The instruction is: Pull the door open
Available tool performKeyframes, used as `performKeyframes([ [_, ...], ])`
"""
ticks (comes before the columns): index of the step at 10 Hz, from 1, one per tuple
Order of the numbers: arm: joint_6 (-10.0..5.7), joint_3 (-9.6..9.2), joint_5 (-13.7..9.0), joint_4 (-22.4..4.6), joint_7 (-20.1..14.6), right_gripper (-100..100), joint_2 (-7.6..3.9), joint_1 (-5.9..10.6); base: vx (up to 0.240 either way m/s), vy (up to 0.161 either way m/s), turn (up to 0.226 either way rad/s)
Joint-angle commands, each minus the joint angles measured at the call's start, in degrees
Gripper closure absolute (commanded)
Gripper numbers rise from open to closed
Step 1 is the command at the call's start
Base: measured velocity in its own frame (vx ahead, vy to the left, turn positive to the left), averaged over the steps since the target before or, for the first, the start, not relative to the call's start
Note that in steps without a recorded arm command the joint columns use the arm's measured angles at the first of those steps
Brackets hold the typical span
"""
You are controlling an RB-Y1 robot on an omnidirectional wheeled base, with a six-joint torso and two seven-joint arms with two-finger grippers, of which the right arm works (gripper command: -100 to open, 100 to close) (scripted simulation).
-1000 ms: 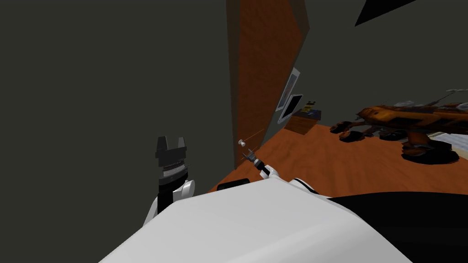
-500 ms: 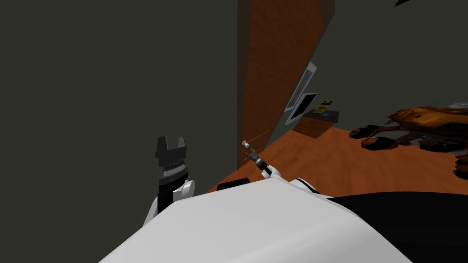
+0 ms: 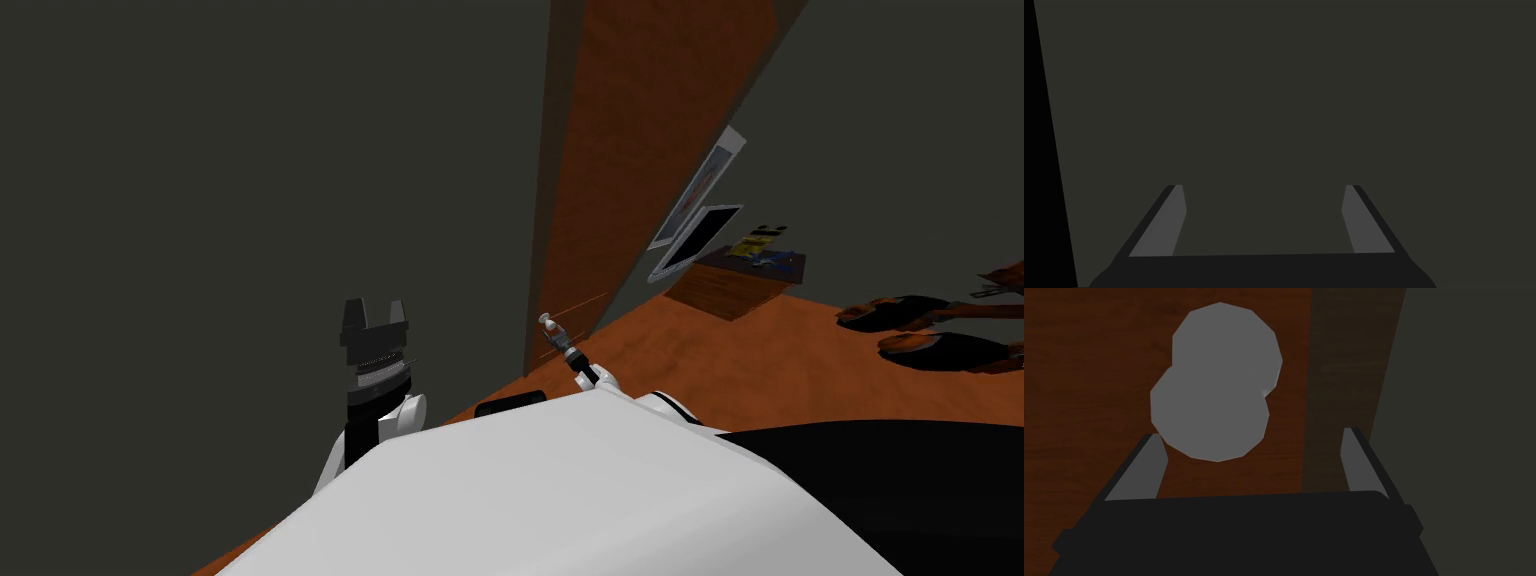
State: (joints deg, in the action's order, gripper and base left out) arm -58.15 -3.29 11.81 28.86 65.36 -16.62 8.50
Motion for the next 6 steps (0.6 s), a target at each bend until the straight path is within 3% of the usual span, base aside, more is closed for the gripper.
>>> performKeyframes([
  [1, -0.05, 1.08, -1.05, -1.48, 0.47, -100, -0.33, 0.37, 0.028, -0.025, 0.213],
  [3, -0.02, 2.00, -2.03, -2.07, 0.87, -100, -0.55, 0.38, 0.047, -0.065, 0.291],
  [4, 0.19, 1.61, -1.62, -1.12, 0.58, -100, -0.53, -0.12, 0.027, -0.042, 0.069],
  [5, 0.19, 1.61, -1.62, -1.12, 0.58, 100, -0.53, -0.12, 0.000, 0.002, -0.071],
  [6, 0.19, 1.61, -1.62, -1.12, 0.58, 100, -0.53, -0.12, -0.004, 0.012, -0.021],
])
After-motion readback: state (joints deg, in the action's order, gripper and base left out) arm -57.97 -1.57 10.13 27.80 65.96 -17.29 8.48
